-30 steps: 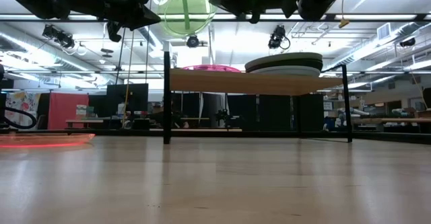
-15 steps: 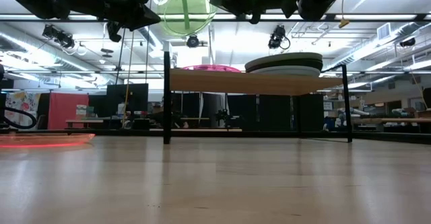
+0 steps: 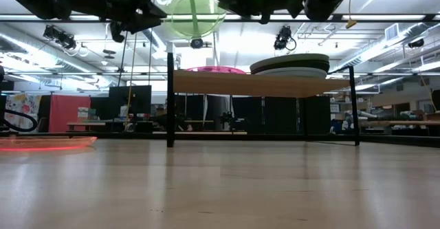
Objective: Place and stack plates onto a shelf
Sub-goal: Stack the small green plate on top of the small pink plate on the shelf
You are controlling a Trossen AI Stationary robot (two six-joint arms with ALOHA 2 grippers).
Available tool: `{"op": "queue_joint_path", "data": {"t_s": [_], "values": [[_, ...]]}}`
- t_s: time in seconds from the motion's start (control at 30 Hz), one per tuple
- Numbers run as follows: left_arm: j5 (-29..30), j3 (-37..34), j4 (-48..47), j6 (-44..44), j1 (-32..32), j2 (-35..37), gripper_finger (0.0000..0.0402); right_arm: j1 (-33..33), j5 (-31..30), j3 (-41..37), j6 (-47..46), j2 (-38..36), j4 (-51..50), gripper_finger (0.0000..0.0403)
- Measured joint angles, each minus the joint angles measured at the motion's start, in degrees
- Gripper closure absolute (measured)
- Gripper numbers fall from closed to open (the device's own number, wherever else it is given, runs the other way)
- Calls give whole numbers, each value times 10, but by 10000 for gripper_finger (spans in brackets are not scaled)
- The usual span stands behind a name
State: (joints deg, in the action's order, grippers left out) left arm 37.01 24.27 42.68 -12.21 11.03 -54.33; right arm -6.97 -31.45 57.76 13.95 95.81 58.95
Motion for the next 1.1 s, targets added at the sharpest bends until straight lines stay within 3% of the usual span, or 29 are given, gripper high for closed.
{"op": "queue_joint_path", "data": {"t_s": [0.27,0.57,0.83,0.97,1.1], "values": [[-12,0,-1,0,0,0,242,-18,-7,0,1,-42,-50,394],[-13,0,-22,0,0,0,241,-59,2,0,-39,-139,-222,394],[-14,0,-26,-4,0,0,241,-134,164,0,-179,-209,-381,394],[-14,0,-26,-6,0,0,241,-178,255,4,-246,-218,-426,394],[-13,0,-26,-6,0,0,241,-215,340,58,-279,-199,-522,394]]}}
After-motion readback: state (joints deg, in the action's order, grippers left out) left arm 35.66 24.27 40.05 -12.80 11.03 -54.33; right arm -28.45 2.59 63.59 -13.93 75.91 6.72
